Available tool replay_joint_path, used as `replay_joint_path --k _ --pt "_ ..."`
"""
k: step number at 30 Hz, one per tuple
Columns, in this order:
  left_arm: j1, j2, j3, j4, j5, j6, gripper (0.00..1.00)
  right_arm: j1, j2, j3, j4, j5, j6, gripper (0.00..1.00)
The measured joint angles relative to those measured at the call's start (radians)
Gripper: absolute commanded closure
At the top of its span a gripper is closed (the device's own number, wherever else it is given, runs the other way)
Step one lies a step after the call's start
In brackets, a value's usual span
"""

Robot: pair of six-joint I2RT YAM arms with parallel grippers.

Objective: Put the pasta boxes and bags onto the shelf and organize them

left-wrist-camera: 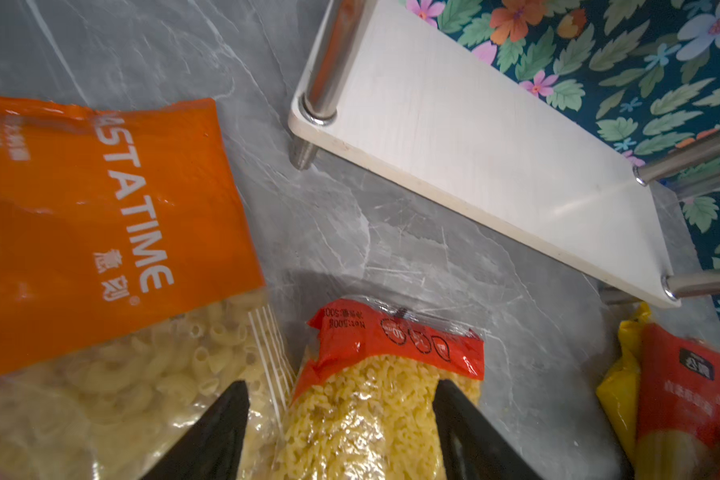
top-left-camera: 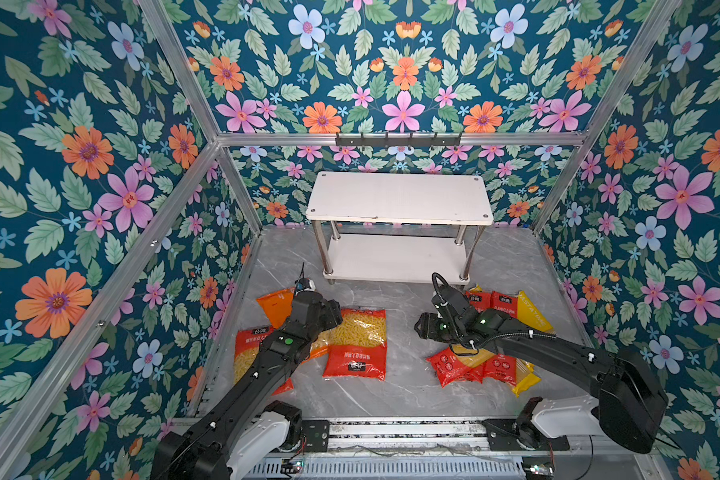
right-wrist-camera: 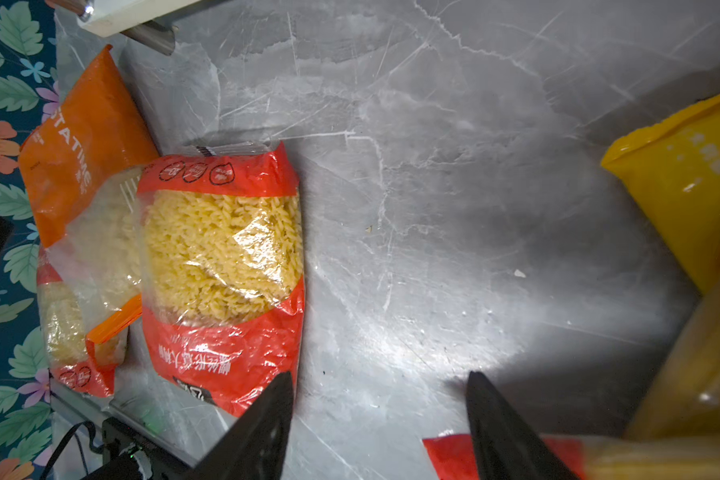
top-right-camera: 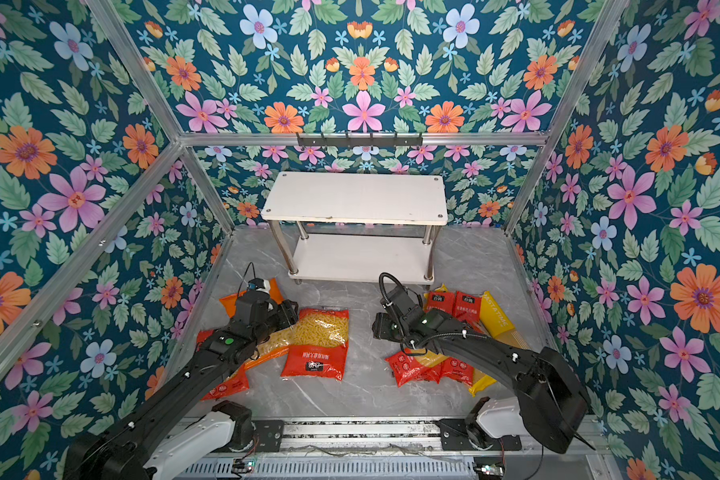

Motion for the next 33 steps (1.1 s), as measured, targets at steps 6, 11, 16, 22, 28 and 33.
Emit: replay_joint_path --k 6,11,16,22,28,33 --pt "-0.035 0.037 0.006 0.005 0.024 0.000 0.28 -0.002 0.000 0.000 -0.001 -0.025 0.031 0.35" --pt "-0.171 0.149 0.056 0.089 0.059 0.002 0.28 -0.114 -0.117 -0.031 -0.083 -0.040 0.039 0.34" --pt "-0.333 0.375 0.173 0.191 0.125 0.023 0.26 -0.324 -0.295 -0.101 -0.248 -0.079 0.027 0.27" --pt "-0.467 0.665 0.375 0.296 0.244 0.054 0.26 -0.496 -0.474 -0.129 -0.481 -0.077 -0.013 0.15" --pt "-0.536 0.878 0.518 0.363 0.381 0.057 0.24 -0.581 -0.544 -0.212 -0.550 -0.105 0.000 0.12" --pt "-0.568 0.982 0.557 0.446 0.497 0.047 0.24 -0.584 -0.492 -0.277 -0.425 -0.153 0.006 0.16"
